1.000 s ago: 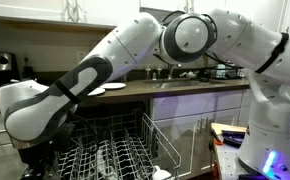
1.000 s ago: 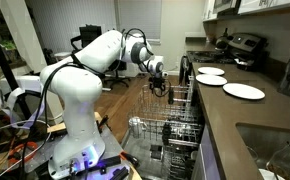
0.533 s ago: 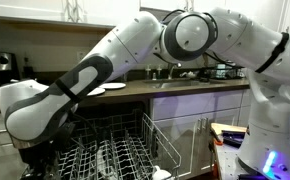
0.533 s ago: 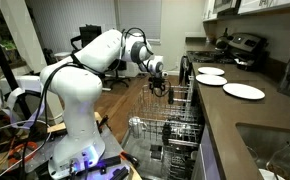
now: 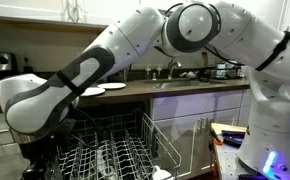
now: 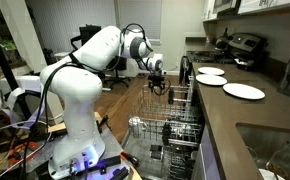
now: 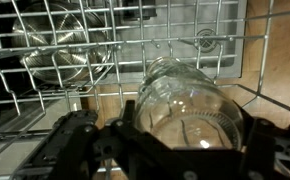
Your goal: Move the glass jar in the dishwasher to the right
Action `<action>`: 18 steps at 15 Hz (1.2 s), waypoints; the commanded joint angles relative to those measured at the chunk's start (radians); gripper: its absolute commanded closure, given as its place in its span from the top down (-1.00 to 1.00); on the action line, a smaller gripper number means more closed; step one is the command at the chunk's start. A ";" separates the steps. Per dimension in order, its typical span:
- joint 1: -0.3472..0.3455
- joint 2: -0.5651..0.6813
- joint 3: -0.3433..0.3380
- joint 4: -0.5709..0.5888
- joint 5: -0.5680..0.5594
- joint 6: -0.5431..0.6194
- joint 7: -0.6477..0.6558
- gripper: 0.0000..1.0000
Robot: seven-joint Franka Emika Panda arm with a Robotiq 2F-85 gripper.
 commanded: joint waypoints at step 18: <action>-0.025 -0.176 0.021 -0.189 -0.041 -0.014 0.025 0.23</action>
